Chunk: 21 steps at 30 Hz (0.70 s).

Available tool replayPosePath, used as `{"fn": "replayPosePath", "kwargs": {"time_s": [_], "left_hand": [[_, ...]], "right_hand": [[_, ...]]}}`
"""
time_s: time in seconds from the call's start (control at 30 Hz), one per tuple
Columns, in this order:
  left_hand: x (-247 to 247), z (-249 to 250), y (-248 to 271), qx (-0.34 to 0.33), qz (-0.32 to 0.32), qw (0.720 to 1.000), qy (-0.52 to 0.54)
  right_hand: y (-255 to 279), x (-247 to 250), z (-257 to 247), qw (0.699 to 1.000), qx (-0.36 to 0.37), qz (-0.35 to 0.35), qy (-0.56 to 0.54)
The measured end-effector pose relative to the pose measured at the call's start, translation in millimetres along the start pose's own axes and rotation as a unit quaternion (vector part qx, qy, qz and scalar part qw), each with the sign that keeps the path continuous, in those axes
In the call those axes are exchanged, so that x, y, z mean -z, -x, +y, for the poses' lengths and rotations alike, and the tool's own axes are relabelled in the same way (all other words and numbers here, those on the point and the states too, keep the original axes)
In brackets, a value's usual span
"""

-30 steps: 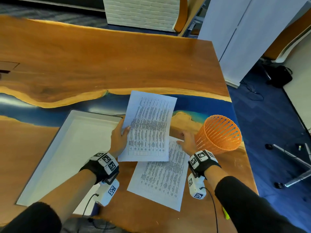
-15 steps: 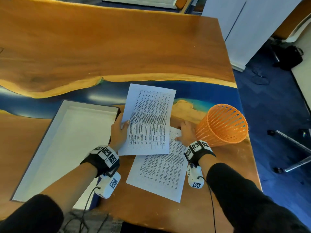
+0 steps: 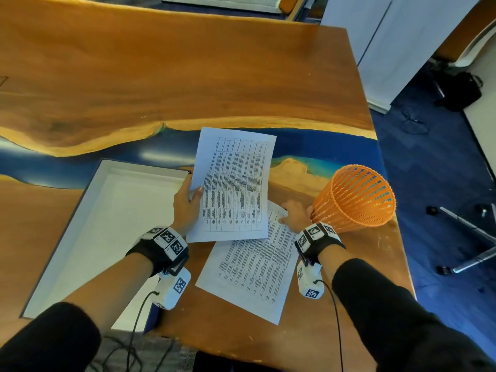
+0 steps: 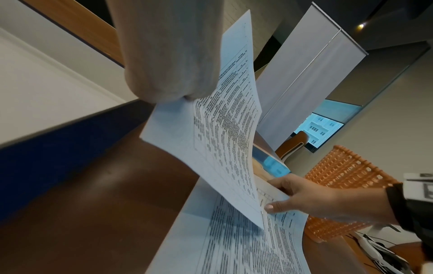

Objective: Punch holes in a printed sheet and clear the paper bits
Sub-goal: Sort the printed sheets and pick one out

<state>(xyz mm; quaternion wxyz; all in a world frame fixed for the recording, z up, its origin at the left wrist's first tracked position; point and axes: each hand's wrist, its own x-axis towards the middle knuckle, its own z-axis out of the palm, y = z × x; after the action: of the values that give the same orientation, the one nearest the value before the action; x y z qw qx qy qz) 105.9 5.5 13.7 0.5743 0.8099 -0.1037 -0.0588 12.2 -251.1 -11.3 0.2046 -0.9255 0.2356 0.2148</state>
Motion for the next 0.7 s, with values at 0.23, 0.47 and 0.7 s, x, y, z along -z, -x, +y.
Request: {"fn": "replayPosePath", "kwargs": {"time_s": [0.23, 0.47, 0.7], "left_hand": [[13, 14, -10, -0.005, 0.06, 0.998, 0.008], [17, 10, -13, -0.003, 0.059, 0.998, -0.007], [3, 24, 17, 0.001, -0.059, 0.994, 0.092]], "right_hand": [[18, 13, 4, 0.994, 0.073, -0.082, 0.027], [29, 35, 1, 0.972, 0.201, -0.114, -0.05], [26, 71, -31, 0.953, 0.217, 0.176, -0.121]]}}
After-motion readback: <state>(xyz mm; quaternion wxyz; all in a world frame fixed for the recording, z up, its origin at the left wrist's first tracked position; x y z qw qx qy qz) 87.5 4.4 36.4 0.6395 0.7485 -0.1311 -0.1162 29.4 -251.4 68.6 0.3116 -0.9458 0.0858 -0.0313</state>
